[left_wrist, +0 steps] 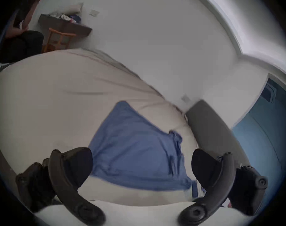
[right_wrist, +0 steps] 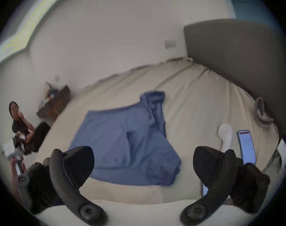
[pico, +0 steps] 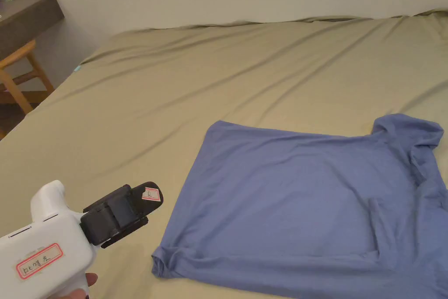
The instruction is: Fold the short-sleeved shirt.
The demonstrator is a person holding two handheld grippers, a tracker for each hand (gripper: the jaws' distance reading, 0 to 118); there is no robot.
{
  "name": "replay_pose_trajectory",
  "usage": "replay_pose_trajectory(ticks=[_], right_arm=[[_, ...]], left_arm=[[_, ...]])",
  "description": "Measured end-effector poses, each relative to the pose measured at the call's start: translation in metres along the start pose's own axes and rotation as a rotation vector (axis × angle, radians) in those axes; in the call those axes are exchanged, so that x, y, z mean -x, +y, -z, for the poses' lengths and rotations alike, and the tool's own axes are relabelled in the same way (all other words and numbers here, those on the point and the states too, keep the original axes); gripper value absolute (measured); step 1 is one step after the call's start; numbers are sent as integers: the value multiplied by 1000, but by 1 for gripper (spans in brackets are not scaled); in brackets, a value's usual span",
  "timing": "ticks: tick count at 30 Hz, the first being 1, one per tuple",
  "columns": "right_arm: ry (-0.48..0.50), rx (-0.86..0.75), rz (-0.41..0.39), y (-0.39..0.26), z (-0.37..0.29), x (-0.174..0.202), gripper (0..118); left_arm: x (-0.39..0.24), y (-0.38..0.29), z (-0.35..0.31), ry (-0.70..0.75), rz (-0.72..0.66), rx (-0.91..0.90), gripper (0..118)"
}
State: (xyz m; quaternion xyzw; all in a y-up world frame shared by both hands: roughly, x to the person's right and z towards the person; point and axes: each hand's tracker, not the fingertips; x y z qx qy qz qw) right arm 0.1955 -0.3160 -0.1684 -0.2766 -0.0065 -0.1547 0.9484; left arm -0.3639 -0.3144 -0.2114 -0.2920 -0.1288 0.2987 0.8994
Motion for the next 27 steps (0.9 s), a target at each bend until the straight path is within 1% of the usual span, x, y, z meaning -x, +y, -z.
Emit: replay_pose_trajectory(ticks=[1,2,3,4,5,6,7,8,9,10,11,12,13,14,15,16,17,18,19,20,22,23,24,25,26,27], right_arm=[[12,-17,14,-8,-7,7,118],[15,-11,21,-13,-10,16,105],[7,-7,17,-18,-9,21,65],[2,-2,6,-21,-6,30,2],[-35,20,-19,-28,-3,35,2],[-26,6,-9,-27,-1,36,2],[12,45,-36,-25,2,34,2],[60,41,-18,-22,2,34,2],[48,18,-14,-22,0,34,2],[51,2,-22,-20,-3,33,2],[54,-4,-31,-13,-6,43,2],[46,-15,-59,-11,-8,43,2],[44,-26,-60,-11,-10,43,2],[49,-32,-57,-11,-12,43,2],[64,-35,-52,-8,-10,26,2],[72,-24,-52,-9,-10,22,2],[79,-18,-40,-8,-9,17,2],[81,-10,-34,-8,-8,14,2],[77,0,-33,-10,-10,36,2],[67,7,-39,-11,-10,35,2],[58,15,-45,-12,-9,30,2],[52,23,-44,-12,-8,24,2],[45,34,-40,-14,-6,22,2],[44,42,-34,-15,-3,21,2],[43,48,-28,-16,-1,19,2],[39,35,-16,-18,-1,12,2]], left_arm=[[26,0,12,71,91,-18,118],[23,-8,13,144,147,-22,95],[18,-15,18,218,202,-5,34],[15,-23,27,302,268,24,0],[7,-34,30,380,304,15,0],[8,-45,39,355,215,136,0],[11,-47,46,307,223,187,0],[15,-48,52,284,221,201,0],[21,-37,68,299,232,192,0],[25,-35,80,343,273,203,0],[30,-35,93,376,311,228,0],[36,-35,110,417,360,271,0],[50,-38,131,431,402,323,4],[59,-43,149,466,462,400,54],[68,-49,169,493,500,494,103],[81,-54,190,516,506,604,116],[96,-58,206,593,510,682,114],[102,-61,207,596,489,688,114],[107,-60,210,548,452,649,114],[107,-57,204,546,420,581,114],[110,-55,192,540,360,542,113],[109,-55,189,542,364,539,107],[108,-55,182,517,357,517,98],[100,-49,176,477,340,495,78],[95,-48,168,359,302,444,8],[93,-45,157,237,270,380,1]])
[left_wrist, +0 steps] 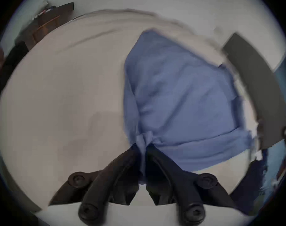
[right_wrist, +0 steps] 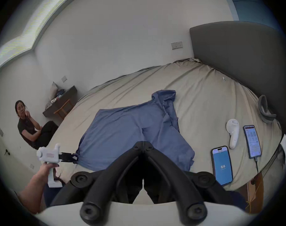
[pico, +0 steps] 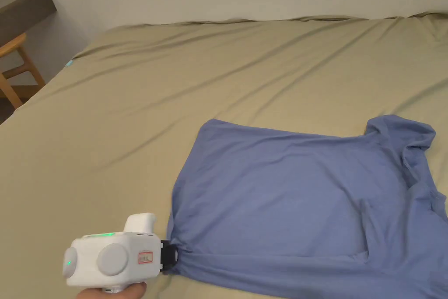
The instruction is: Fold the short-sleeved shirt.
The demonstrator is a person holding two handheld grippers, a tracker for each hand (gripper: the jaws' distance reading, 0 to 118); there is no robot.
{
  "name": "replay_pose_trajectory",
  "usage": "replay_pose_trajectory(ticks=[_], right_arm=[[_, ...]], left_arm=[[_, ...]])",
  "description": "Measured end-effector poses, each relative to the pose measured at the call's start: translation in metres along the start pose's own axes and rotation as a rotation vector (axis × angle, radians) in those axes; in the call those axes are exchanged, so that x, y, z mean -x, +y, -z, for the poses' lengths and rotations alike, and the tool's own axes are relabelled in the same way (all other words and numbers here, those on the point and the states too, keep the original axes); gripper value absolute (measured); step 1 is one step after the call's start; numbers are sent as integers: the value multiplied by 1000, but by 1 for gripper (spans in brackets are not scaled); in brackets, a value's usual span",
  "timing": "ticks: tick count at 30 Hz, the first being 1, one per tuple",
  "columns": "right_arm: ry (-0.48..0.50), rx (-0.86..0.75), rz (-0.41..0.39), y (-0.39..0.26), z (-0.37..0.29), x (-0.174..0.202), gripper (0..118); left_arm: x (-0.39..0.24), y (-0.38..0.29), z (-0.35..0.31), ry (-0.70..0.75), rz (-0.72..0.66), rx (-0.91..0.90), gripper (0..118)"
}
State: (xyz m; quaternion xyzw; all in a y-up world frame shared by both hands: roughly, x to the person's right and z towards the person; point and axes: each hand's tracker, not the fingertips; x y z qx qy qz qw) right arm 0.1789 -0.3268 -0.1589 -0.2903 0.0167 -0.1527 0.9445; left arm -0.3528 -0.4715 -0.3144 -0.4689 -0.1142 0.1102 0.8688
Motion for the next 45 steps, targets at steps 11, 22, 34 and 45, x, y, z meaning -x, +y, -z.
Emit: replay_pose_trajectory(ticks=[11,22,34,45], right_arm=[[-66,470,-193,18,92,-74,74],[-129,681,7,-50,155,-122,69],[80,418,330,1,107,-109,4],[66,363,620,90,222,-120,4]], left_arm=[[1,13,-34,-87,-153,-9,1],[4,-1,-26,-68,-252,47,1],[0,24,-46,-104,-305,33,1],[9,141,12,-189,-564,-4,1]])
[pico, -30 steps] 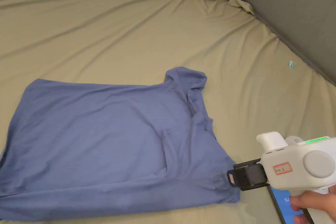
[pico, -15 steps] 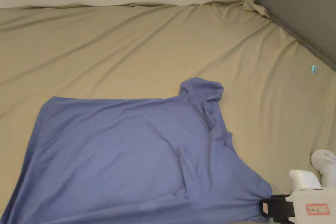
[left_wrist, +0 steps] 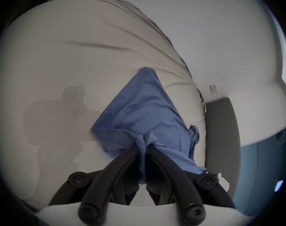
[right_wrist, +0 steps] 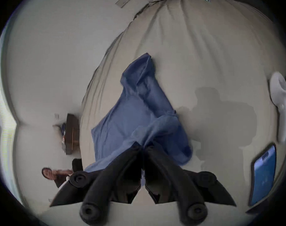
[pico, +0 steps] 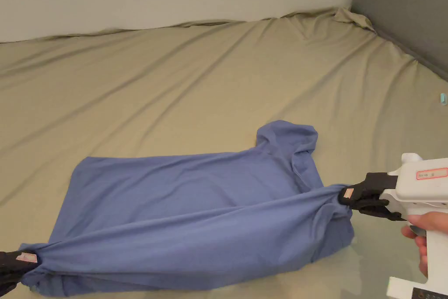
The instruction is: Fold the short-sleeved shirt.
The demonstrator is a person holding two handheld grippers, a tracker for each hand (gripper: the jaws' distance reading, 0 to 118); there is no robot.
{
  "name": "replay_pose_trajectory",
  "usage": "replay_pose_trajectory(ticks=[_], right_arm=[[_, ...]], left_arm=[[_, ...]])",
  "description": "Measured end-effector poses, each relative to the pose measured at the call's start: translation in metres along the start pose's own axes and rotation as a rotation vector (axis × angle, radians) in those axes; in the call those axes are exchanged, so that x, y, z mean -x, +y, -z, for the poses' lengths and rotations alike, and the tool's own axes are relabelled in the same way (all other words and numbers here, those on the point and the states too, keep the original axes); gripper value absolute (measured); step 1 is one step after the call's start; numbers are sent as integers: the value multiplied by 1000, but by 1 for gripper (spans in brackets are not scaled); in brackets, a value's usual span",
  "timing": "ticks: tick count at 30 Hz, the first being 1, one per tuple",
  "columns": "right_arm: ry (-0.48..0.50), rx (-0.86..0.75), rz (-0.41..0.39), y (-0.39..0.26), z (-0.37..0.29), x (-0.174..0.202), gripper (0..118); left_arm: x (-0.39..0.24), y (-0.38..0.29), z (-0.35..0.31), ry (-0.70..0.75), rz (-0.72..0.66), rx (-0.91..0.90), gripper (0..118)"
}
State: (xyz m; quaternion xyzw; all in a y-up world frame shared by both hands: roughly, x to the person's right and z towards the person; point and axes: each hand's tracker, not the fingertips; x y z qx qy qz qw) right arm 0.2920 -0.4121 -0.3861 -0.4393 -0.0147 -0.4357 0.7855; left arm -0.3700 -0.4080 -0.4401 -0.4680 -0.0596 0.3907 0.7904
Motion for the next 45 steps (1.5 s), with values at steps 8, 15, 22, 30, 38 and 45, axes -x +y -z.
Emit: replay_pose_trajectory(ticks=[8,15,22,30,38,45], right_arm=[[-239,-17,3,29,94,-6,4],[-363,-65,-211,17,120,-2,5],[-47,-323,-425,-9,8,38,117],[-205,-403,-748,-136,-56,45,2],[-97,-332,-674,-164,-73,35,2],[-103,-334,-667,-156,-79,43,2]], left_arm=[[-15,48,136,282,109,64,1],[-13,38,150,289,210,13,7],[-49,11,40,-33,398,-227,118],[-23,-92,-6,203,598,-168,0],[-2,-56,66,447,679,-39,12],[-16,-20,113,497,806,-118,117]])
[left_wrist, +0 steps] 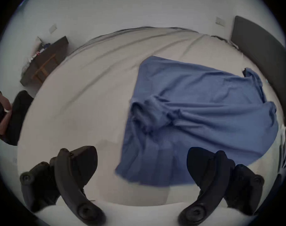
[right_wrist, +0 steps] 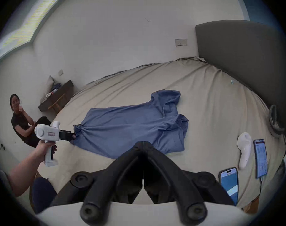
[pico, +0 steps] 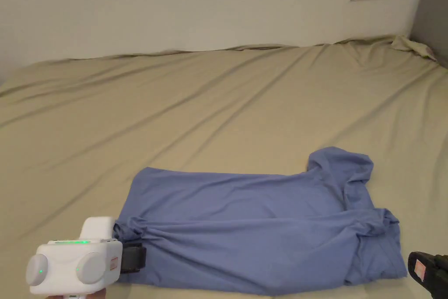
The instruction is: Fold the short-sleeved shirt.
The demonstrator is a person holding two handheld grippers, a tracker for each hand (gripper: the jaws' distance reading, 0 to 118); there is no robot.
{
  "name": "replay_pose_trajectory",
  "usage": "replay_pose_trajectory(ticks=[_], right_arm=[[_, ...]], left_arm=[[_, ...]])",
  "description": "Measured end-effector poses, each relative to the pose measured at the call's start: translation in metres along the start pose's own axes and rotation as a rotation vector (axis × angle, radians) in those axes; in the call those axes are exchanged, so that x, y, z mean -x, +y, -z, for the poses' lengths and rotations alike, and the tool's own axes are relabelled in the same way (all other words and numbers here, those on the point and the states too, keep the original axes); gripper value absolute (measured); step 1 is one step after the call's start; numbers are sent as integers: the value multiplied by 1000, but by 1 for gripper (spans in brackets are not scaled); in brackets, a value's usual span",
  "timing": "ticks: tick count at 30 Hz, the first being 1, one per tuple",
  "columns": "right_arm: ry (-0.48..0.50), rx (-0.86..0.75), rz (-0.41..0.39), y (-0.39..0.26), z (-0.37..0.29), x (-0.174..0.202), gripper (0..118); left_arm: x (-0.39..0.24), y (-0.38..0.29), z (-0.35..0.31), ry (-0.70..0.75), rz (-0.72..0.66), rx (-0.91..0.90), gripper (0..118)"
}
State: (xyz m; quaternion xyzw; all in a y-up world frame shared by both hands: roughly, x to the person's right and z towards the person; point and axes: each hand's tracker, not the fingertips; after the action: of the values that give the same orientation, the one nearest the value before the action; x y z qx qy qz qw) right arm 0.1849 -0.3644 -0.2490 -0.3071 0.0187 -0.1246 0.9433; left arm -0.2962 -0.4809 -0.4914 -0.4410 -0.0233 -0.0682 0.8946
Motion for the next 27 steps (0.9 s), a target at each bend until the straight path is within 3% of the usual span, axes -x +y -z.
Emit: replay_pose_trajectory(ticks=[1,2,3,4,5,6,8,10,12,13,14,15,17,20,21,22,24,26,27], right_arm=[[-12,10,-2,0,1,0,2],[-25,24,-11,-1,4,-1,2],[-41,45,-24,-3,7,-1,2],[-67,68,-41,-6,11,-2,2],[-86,76,-56,-8,13,-3,2],[-99,78,-62,-7,17,-5,2],[-102,90,-58,-11,25,-12,2],[-124,117,-34,-16,45,-26,2],[-80,148,-19,-19,67,-38,4],[-50,157,-20,-20,81,-45,30],[-51,156,-42,-19,94,-54,101],[-84,167,-71,-18,111,-60,118],[-171,92,-31,-15,129,-71,116],[-146,219,109,8,140,-51,113],[-115,294,122,11,146,-47,102],[-91,344,118,-8,175,-93,71],[-147,383,43,-17,182,-94,42],[-142,372,-59,-18,172,-73,21],[-134,368,-79,-18,167,-71,20]], left_arm=[[-2,1,10,-11,9,32,116],[-6,1,20,1,29,93,106],[-9,-2,27,60,55,183,79],[-2,-5,23,-103,-26,101,63],[-1,-4,7,-85,-71,51,17],[-2,-4,-3,-125,-89,37,3],[-4,-9,-26,-152,-152,-1,3],[7,-17,-46,-292,-275,-23,3],[7,-22,-68,-311,-310,-23,3],[8,-27,-75,-341,-328,8,3],[10,-30,-82,-342,-327,12,3],[12,-33,-87,-339,-348,20,3],[15,-33,-89,-376,-397,20,3],[19,-32,-84,-360,-375,49,3],[21,-31,-82,-341,-350,46,3],[22,-32,-81,-337,-343,50,3],[25,-31,-73,-342,-339,65,3],[24,-32,-71,-344,-329,78,3],[24,-32,-72,-339,-314,84,3]])
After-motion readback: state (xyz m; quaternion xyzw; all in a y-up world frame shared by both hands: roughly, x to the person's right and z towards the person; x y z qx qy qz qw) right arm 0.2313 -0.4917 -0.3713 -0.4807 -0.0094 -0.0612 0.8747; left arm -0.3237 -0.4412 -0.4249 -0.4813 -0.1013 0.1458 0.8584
